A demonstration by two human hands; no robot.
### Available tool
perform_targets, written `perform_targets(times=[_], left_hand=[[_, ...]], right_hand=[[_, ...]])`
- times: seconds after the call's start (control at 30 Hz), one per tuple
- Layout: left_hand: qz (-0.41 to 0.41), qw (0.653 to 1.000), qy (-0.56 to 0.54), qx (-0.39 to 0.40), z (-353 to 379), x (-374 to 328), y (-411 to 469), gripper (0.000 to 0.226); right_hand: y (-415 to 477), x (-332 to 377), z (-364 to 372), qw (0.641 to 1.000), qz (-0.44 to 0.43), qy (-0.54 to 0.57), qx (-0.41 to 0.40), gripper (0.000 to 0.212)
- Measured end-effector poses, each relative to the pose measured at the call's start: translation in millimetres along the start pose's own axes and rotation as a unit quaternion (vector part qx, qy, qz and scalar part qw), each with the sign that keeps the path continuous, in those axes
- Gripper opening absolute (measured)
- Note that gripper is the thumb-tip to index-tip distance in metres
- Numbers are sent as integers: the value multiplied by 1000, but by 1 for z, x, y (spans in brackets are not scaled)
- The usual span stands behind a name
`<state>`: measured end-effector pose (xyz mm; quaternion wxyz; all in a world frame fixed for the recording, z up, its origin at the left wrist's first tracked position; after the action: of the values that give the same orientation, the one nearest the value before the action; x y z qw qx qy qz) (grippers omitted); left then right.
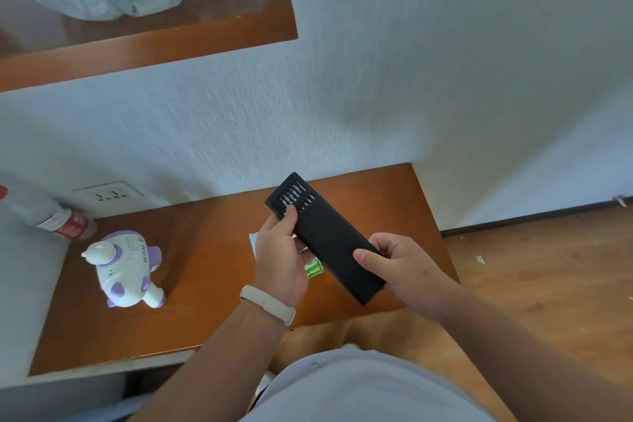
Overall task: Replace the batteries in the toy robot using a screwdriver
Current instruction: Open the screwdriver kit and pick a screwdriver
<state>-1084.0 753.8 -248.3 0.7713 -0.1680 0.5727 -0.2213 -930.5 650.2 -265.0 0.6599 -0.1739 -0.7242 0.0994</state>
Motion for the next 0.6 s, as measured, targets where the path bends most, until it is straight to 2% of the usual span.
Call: perform_targets(times=[0.33, 0.6], left_hand=[[-4, 1000, 18, -17, 1, 8, 17, 21], [69, 996, 53, -37, -17, -22, 36, 24]], right_hand=[[3, -5, -8, 1000, 22, -3, 21, 29], [4, 2, -27, 994, 30, -84, 63, 25]])
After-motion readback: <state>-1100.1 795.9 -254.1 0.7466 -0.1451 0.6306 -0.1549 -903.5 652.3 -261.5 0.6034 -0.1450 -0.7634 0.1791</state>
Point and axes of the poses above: each hand's wrist, its own y-axis towards the middle knuckle, its own z-axis out of the palm, x = y × z, the point moved 4 cm from there along y, towards the middle knuckle, and after that the axes turned 2 degrees about y, right-handed, at the moved point
